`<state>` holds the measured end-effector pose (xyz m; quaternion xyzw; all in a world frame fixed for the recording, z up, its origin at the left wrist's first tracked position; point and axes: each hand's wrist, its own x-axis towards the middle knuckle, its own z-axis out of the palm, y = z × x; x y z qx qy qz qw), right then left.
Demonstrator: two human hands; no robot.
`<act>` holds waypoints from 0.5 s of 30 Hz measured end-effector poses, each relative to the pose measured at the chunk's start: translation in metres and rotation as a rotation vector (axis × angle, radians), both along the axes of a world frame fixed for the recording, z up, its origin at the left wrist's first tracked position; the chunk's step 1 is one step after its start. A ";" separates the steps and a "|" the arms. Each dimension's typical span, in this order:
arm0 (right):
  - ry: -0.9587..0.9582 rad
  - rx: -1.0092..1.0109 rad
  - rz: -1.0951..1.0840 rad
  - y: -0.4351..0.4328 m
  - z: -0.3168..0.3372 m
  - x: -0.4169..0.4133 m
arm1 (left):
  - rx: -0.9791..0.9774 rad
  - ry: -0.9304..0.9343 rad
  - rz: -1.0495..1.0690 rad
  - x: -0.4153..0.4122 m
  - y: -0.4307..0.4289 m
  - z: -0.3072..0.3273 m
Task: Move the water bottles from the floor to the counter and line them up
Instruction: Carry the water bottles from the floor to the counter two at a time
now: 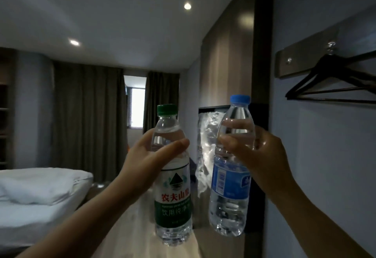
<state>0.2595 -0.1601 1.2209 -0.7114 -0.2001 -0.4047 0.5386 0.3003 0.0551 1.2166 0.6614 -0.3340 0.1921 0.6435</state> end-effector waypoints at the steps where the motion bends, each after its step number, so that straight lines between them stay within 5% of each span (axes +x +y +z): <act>1: -0.008 0.004 0.019 0.011 0.001 0.006 | 0.002 0.001 0.024 0.002 0.012 0.001; 15: 0.050 0.022 0.072 0.100 -0.008 0.088 | -0.019 0.000 0.099 0.057 0.108 0.000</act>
